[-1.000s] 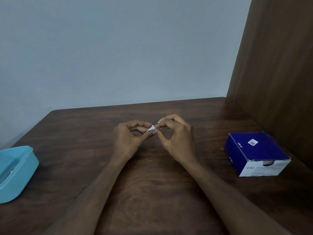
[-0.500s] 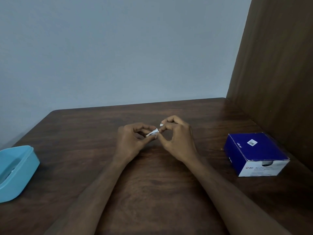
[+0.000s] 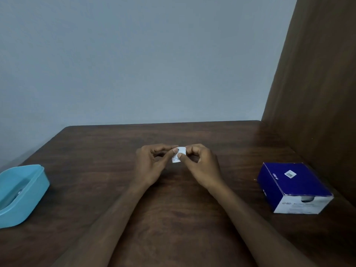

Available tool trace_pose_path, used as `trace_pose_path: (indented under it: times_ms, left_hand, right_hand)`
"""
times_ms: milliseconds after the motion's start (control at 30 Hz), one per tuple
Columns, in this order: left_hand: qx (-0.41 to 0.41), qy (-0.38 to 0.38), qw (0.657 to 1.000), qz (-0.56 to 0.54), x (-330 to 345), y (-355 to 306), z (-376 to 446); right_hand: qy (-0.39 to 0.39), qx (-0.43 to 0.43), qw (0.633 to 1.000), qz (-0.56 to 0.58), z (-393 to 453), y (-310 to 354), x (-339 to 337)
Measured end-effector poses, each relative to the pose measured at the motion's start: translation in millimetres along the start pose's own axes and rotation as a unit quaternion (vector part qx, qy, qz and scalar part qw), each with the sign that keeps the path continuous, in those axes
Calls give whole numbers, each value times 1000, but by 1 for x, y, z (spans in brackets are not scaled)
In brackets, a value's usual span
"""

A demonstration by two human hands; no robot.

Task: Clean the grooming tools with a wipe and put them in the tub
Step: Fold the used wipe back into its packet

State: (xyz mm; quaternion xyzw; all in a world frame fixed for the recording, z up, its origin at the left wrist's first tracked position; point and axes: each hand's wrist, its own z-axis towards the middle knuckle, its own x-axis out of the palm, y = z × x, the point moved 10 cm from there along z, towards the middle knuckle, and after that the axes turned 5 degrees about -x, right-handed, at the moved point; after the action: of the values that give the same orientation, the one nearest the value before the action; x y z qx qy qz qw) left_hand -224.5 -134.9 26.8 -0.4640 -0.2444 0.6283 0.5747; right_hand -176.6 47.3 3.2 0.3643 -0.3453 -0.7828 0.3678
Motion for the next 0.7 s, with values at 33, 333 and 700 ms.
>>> trace_pose_path:
  times_ms: [33, 333, 700]
  left_hand:
    - [-4, 3, 1000, -8, 0, 0, 0]
    - [8, 18, 1000, -6, 4, -2, 0]
    - [160, 34, 974, 156, 17, -26, -9]
  right_hand:
    - [-1, 10, 999, 36, 0, 0, 0]
    - [3, 17, 1000, 11, -1, 2, -1]
    - [-50, 44, 998, 21, -7, -3, -8]
